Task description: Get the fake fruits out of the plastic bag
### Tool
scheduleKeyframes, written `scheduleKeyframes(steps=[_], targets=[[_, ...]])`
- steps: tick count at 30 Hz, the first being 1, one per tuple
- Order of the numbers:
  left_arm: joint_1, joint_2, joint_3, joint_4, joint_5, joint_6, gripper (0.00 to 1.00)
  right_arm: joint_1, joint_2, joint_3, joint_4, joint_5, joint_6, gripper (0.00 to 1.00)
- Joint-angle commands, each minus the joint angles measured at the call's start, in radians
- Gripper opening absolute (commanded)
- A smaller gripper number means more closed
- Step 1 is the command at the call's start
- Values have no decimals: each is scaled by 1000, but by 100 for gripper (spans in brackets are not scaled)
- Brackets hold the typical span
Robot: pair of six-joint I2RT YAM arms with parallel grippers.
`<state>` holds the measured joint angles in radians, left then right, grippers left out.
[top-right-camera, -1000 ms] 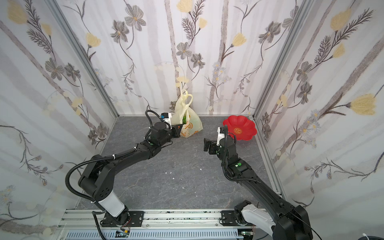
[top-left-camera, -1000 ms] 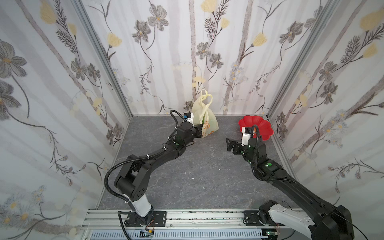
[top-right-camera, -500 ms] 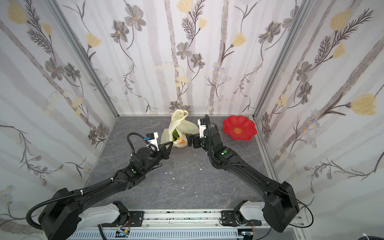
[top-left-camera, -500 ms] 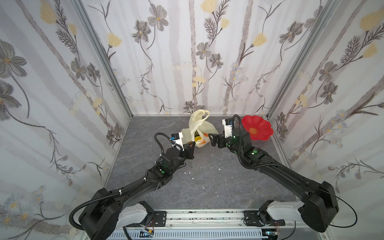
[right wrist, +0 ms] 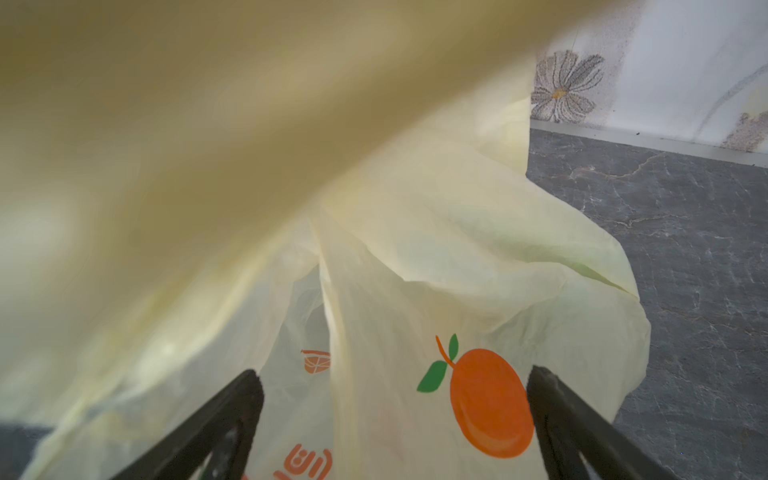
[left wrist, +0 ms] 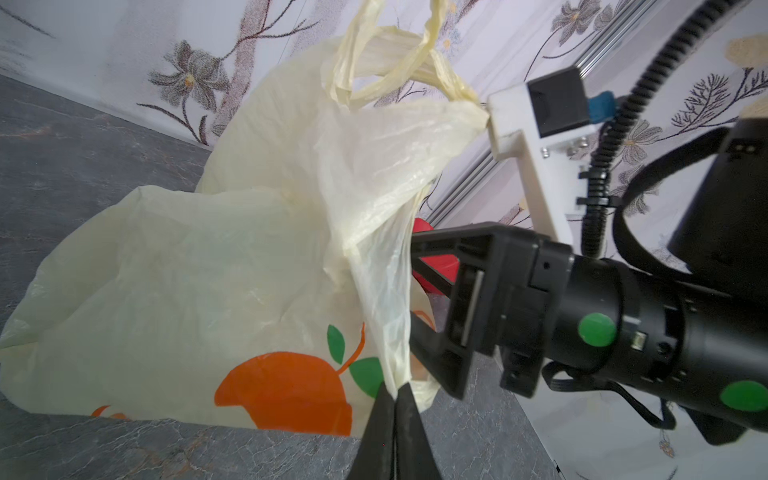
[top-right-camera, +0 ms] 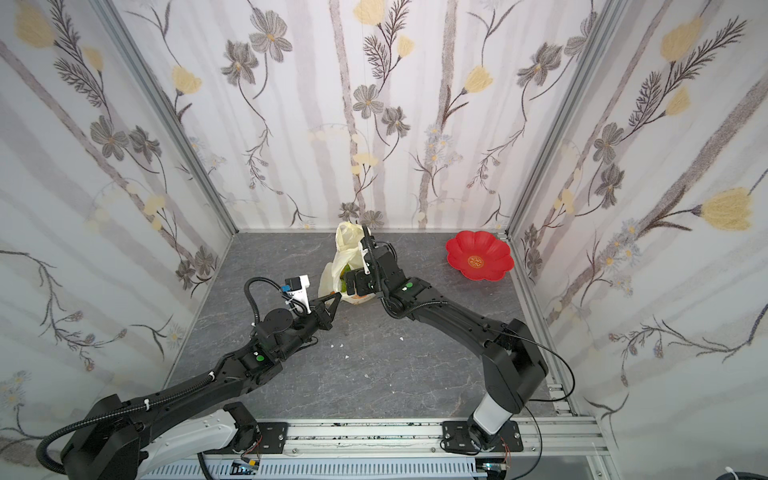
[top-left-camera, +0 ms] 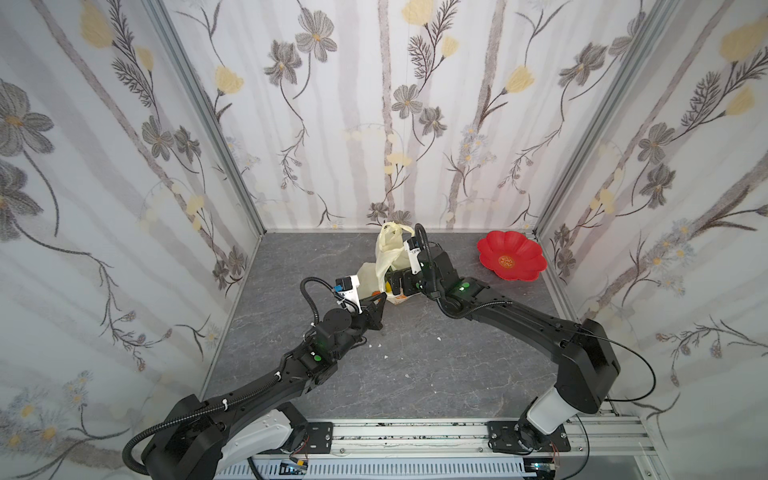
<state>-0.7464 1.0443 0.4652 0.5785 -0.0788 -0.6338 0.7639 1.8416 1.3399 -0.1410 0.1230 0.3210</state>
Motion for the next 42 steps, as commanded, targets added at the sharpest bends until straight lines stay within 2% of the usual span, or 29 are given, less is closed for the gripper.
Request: scheduleKeyframes(steps=[1, 6, 11, 12, 14, 16, 20, 24, 26, 28, 30, 33, 36, 42], targets=[[-4, -10, -7, 43, -11, 2, 0, -2, 96, 106, -153, 110, 14, 95], [-5, -18, -12, 44, -28, -6, 0, -14, 205, 233, -247, 246, 53, 87], [-3, -5, -14, 30, -100, -55, 0, -64, 230, 271, -236, 257, 88, 48], [1, 6, -3, 11, -111, -75, 0, -71, 213, 256, -220, 243, 94, 38], [12, 36, 36, -28, -110, -89, 0, -71, 156, 187, -153, 209, 92, 25], [20, 69, 77, -60, -113, -86, 0, -66, 75, 80, -60, 161, 90, 23], [36, 128, 147, -103, -129, -80, 0, -55, -58, -78, 18, 108, 84, 20], [39, 196, 255, -164, -60, -5, 0, -49, -149, -217, 82, 102, 83, 11], [30, 209, 326, -277, -49, 48, 10, -49, -172, -252, 89, 108, 91, 7], [4, 199, 377, -377, -91, 133, 35, -49, -195, -280, 96, 110, 99, 6], [-24, 147, 382, -437, -144, 212, 56, -49, -223, -304, 116, 102, 101, 5], [-34, 60, 392, -511, -144, 321, 76, -46, -264, -327, 142, 73, 100, 5], [-57, 47, 451, -598, -124, 422, 84, -39, -291, -337, 158, 52, 99, 5], [-132, 176, 556, -672, -222, 561, 93, -19, -307, -346, 162, 51, 99, 5]])
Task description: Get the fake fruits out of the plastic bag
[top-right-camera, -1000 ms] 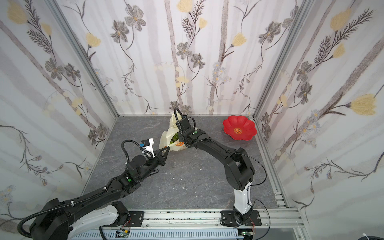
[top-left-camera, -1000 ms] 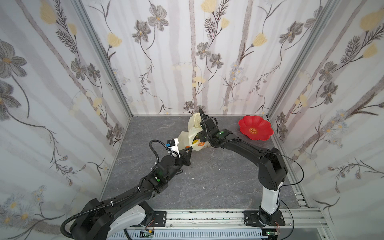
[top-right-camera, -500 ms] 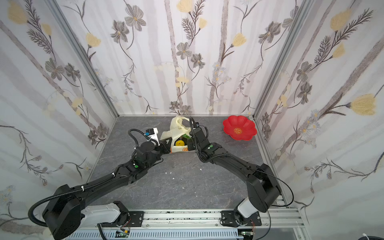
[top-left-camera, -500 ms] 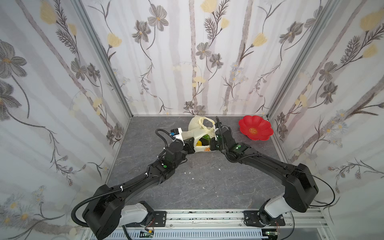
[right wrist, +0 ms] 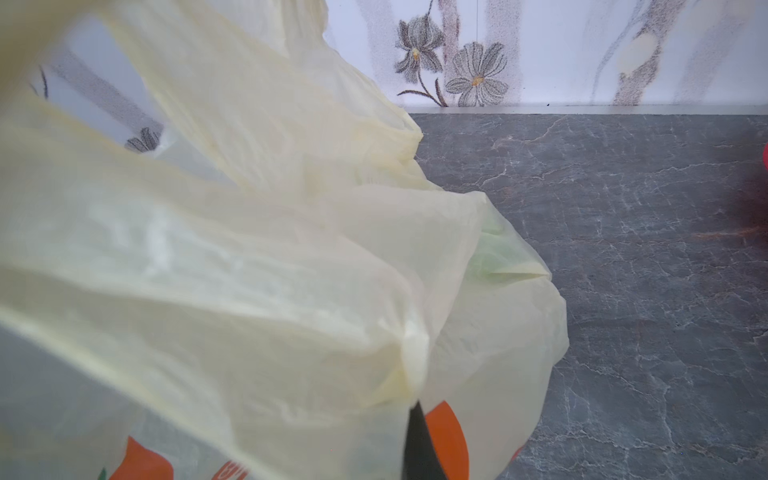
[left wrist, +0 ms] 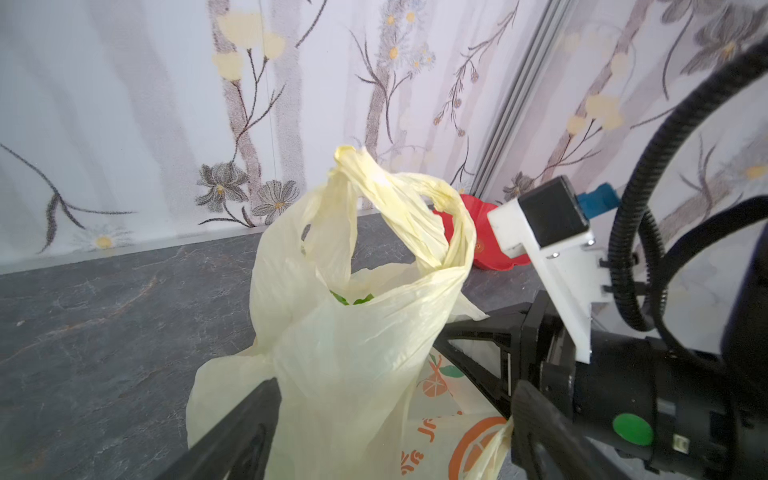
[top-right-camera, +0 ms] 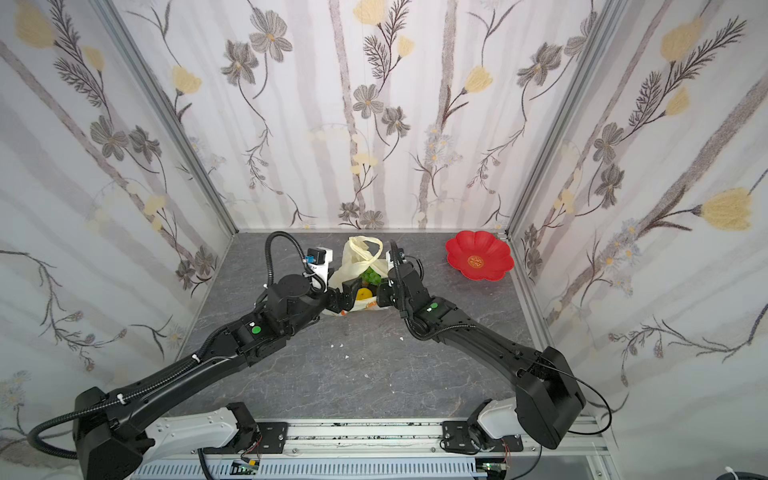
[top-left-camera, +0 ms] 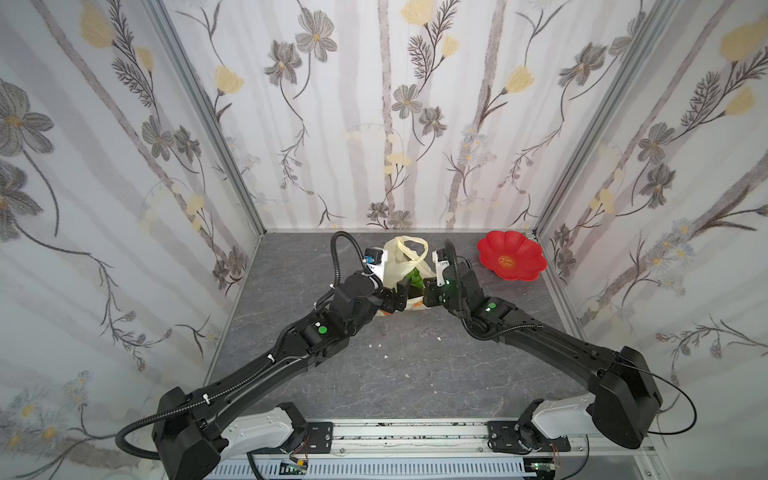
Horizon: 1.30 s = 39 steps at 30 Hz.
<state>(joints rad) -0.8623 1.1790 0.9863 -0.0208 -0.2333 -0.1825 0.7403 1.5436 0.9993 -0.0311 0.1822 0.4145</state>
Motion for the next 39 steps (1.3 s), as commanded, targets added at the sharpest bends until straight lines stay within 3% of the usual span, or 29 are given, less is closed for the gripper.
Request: scheduleKeyframes(steps=[1, 4, 7, 9, 12, 17, 23, 24, 27, 32, 36, 39], targets=[[-18, 72, 55, -79, -114, 109, 93, 7, -15, -11, 53, -6, 6, 5], [-20, 154, 124, -100, -307, 78, 89, 12, -33, -27, 58, -3, 6, 6], [-11, 206, 189, -102, -334, 38, 83, 16, -48, -43, 59, -1, 6, 5], [8, 237, 225, -101, -314, -7, 72, 18, -56, -54, 57, 4, 7, 5], [58, 279, 269, -102, -335, -96, 44, 19, -71, -78, 57, 15, 9, 5], [228, 226, 222, -85, -207, -372, 14, 11, -101, -134, 40, 78, 53, 3], [264, 158, 93, 10, -64, -420, 0, -55, -197, -274, 129, -7, 144, 6], [262, 143, 63, 31, -39, -428, 0, -59, -207, -281, 134, -14, 144, 8], [255, 56, -85, 147, 38, -459, 0, -64, -220, -260, 106, -16, 122, 35], [221, -72, -281, 289, 101, -493, 0, -73, -174, -157, 26, -15, 38, 69], [193, -121, -342, 310, 104, -482, 0, -67, -95, -42, -68, -27, -32, 80], [183, -141, -361, 315, 111, -476, 0, -62, -41, 25, -119, -26, -73, 81]])
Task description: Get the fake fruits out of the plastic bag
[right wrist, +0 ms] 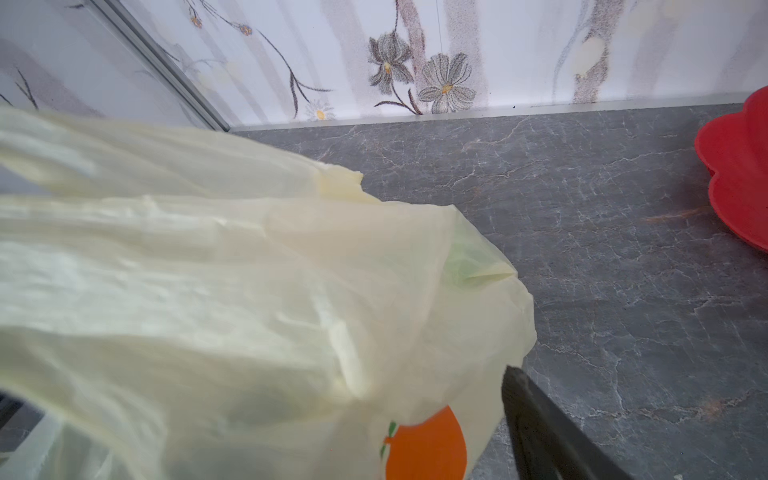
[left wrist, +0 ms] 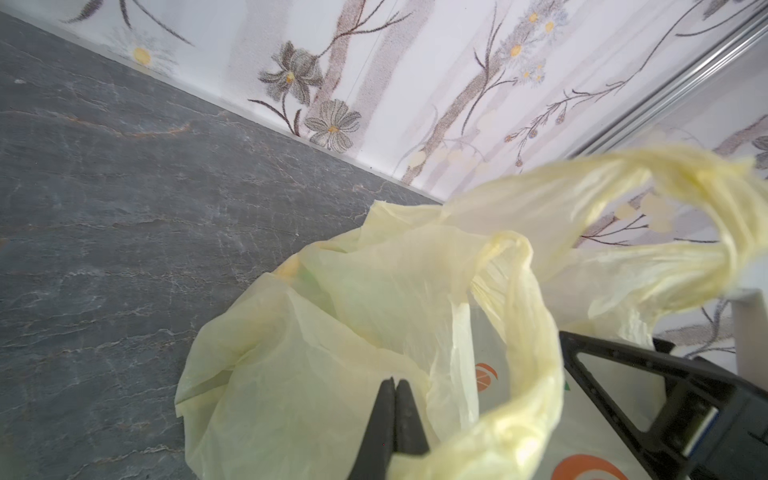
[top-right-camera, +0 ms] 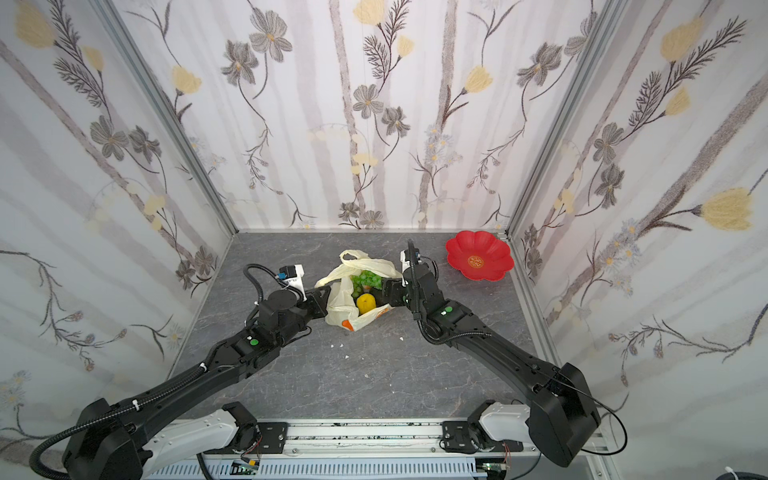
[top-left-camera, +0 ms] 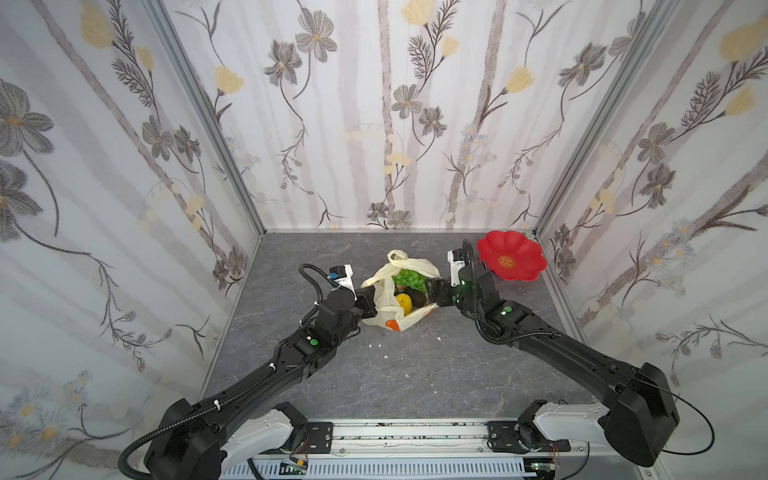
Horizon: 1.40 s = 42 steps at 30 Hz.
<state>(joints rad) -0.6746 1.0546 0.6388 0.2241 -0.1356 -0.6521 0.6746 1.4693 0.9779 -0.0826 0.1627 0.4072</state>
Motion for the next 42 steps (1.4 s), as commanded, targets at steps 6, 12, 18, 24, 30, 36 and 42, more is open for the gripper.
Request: scheduleKeyframes(steps=[6, 12, 18, 24, 30, 36, 42], targets=[[-6, -7, -19, 71, 32, -3, 0, 3, 194, 209, -167, 85, -99, 77], [5, 13, -17, -5, -26, -29, 0, -38, 242, 241, -160, 118, -13, 35], [171, -33, -127, -16, 17, -165, 0, -151, 36, 2, 83, -49, 125, 8], [239, 58, -187, 2, 73, -231, 0, -249, -122, -309, 384, -226, 337, 0], [270, 142, -216, 1, 124, -238, 0, -254, -192, -501, 591, -257, 450, 0], [245, 97, -270, -25, 153, -252, 31, -252, -210, -598, 711, -284, 485, 0], [114, -139, -287, -206, 2, -276, 63, -234, -229, -599, 664, -262, 417, 0]])
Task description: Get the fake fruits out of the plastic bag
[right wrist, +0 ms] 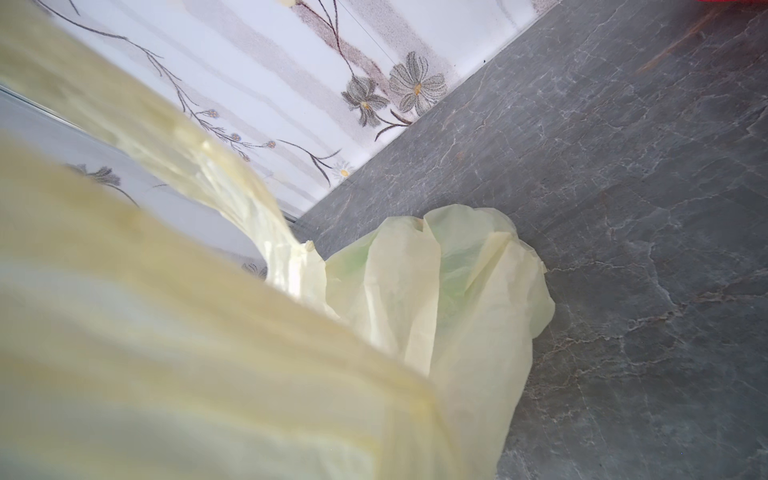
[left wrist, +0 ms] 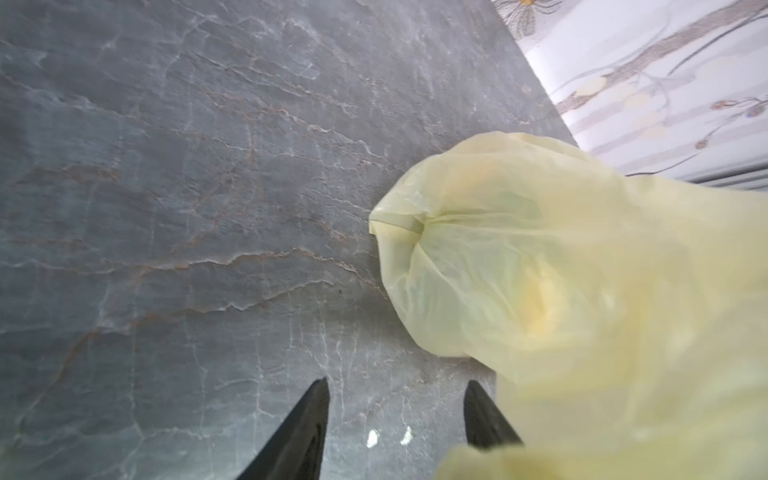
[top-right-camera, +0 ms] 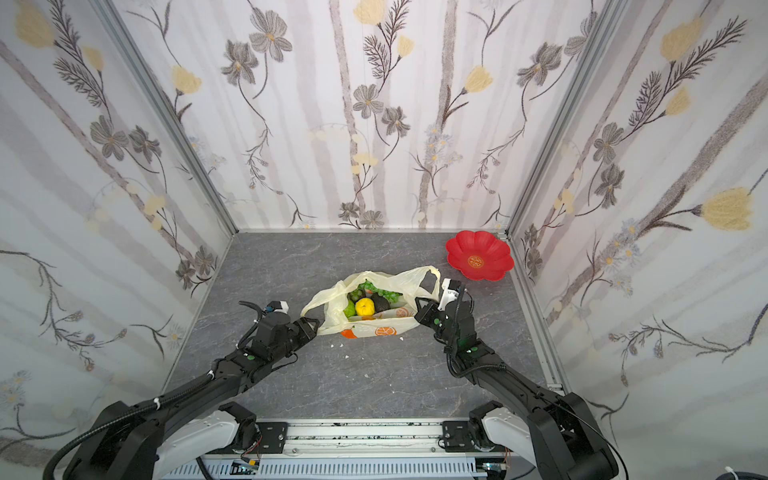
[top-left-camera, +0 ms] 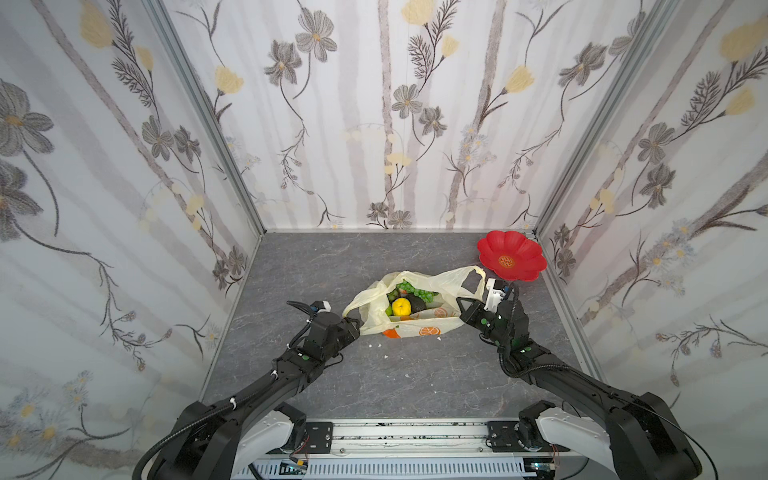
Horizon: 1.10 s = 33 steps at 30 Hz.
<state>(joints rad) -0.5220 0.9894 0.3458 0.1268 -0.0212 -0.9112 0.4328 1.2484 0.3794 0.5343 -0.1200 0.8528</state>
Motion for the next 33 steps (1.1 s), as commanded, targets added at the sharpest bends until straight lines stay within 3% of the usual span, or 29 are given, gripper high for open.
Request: scheduleKeyframes(steps=[1, 5, 8, 14, 18, 23, 27, 33], targets=[[-61, -117, 20, -158, -145, -22, 65, 11, -10, 1, 43, 22, -37, 0], [-250, -305, 101, -429, -382, -143, 69, 30, -13, 19, 14, 34, -64, 0], [-343, -347, 174, -575, -476, -193, 69, 50, -14, 29, 5, 64, -84, 0], [-470, -228, 424, -680, -582, -126, 66, 76, -5, 69, -41, 103, -120, 0], [-634, -58, 610, -677, -715, -61, 64, 106, -19, 88, -79, 145, -150, 0], [-632, 138, 716, -660, -738, 24, 66, 143, -31, 84, -83, 190, -163, 0], [-561, 340, 805, -657, -690, 152, 66, 171, -36, 84, -80, 205, -175, 0], [-458, 497, 831, -661, -623, 193, 67, 199, -62, 75, -86, 218, -204, 0]])
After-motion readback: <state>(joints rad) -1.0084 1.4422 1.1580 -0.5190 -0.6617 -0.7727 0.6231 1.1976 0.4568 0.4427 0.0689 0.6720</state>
